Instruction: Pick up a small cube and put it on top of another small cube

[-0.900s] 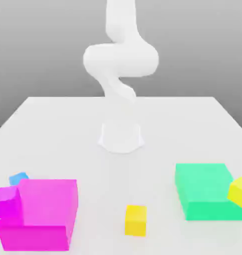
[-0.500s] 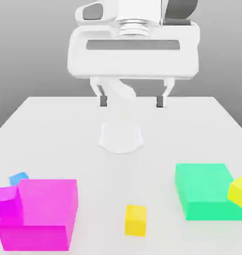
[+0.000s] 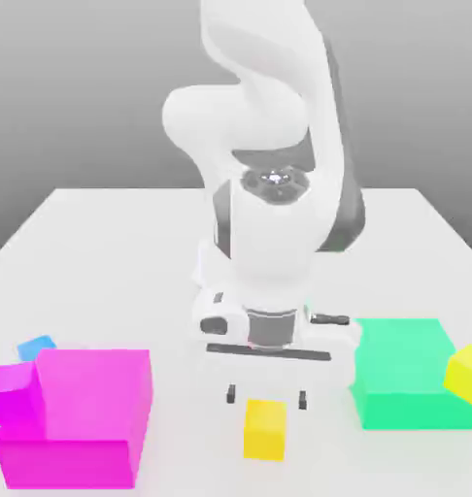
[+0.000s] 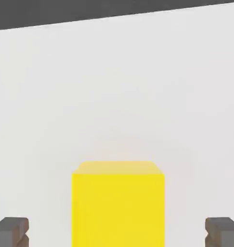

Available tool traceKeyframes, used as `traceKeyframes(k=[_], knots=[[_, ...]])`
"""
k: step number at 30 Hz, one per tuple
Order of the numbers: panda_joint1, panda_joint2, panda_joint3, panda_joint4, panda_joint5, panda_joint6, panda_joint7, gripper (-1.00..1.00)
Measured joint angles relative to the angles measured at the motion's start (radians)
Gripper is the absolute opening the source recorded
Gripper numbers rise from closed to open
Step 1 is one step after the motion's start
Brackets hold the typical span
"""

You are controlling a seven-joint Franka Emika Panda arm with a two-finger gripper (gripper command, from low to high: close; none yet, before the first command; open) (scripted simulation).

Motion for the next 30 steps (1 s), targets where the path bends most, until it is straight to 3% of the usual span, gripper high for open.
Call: traceKeyframes(k=[1, 2, 9, 16, 30], knots=[[0.009, 0.036, -0.011, 0.006, -0.008, 0.029, 0.006, 0.0], [0.014, 0.057, -0.017, 0.01, -0.013, 0.047, 0.01, -1.0], [0.013, 0.055, -0.015, 0.01, -0.015, 0.046, 0.013, -1.0], [0.004, -0.154, 0.036, -0.013, 0.043, -0.141, -0.016, -1.0], [0.378, -0.257, 0.244, 0.242, 0.067, -0.498, 0.22, -1.0]])
